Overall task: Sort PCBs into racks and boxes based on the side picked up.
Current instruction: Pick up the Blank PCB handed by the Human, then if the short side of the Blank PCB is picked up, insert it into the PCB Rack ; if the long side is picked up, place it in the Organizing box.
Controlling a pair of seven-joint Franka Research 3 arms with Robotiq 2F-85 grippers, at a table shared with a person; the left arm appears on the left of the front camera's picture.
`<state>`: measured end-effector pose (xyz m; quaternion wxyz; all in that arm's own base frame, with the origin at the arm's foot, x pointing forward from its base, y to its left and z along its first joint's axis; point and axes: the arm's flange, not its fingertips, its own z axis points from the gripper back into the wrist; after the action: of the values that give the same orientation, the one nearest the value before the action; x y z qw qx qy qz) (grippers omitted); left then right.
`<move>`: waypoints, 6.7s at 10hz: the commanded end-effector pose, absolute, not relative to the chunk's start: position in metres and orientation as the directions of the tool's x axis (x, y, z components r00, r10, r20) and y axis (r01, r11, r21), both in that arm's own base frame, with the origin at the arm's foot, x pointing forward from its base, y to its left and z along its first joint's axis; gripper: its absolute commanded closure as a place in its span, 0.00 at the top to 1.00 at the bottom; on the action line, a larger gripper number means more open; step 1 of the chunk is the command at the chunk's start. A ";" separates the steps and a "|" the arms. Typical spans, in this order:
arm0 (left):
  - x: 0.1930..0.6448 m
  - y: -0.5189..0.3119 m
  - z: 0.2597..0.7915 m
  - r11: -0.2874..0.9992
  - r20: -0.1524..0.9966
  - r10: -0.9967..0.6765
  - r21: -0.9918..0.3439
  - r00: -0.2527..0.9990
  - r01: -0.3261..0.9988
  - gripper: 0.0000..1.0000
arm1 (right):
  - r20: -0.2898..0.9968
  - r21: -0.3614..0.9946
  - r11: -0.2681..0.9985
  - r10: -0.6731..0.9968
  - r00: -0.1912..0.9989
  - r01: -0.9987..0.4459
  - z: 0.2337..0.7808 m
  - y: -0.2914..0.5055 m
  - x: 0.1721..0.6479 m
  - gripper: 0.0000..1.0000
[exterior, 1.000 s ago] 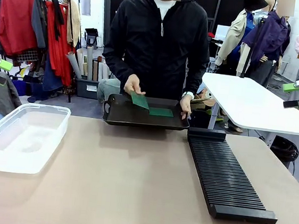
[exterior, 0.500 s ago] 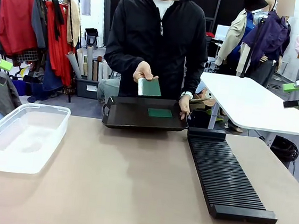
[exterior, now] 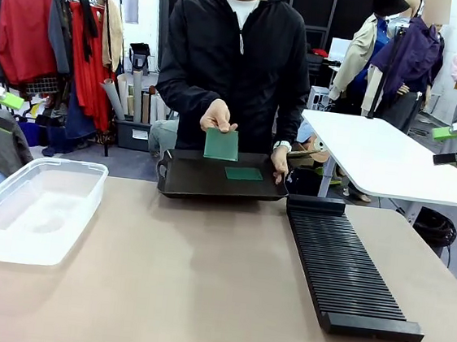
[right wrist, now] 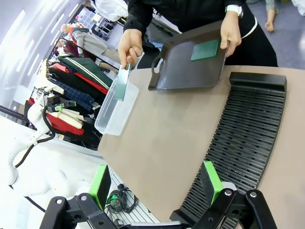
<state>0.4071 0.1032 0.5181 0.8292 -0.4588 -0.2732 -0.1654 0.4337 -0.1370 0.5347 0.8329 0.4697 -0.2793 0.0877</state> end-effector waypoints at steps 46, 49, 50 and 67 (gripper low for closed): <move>0.603 -0.223 0.338 0.017 0.508 0.038 -0.861 0.860 0.508 0.53 | 0.547 0.728 0.551 -0.108 0.830 -0.408 0.536 -0.136 0.433 1.00; 0.603 -0.222 0.338 0.022 0.501 0.035 -0.866 0.865 0.500 0.01 | 0.547 0.728 0.551 -0.108 0.830 -0.408 0.536 -0.136 0.433 1.00; 0.603 -0.221 0.338 0.024 0.497 0.038 -0.867 0.867 0.497 0.00 | 0.547 0.728 0.551 -0.108 0.830 -0.408 0.536 -0.136 0.433 1.00; 0.607 -0.219 0.338 0.025 0.484 0.013 -0.875 0.875 0.484 0.00 | 0.547 0.728 0.551 -0.108 0.830 -0.408 0.536 -0.136 0.433 1.00</move>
<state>0.6066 -0.2183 0.3372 0.6927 -0.6772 -0.1820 -0.1689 0.4335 -0.1370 0.5343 0.8331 0.4695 -0.2790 0.0873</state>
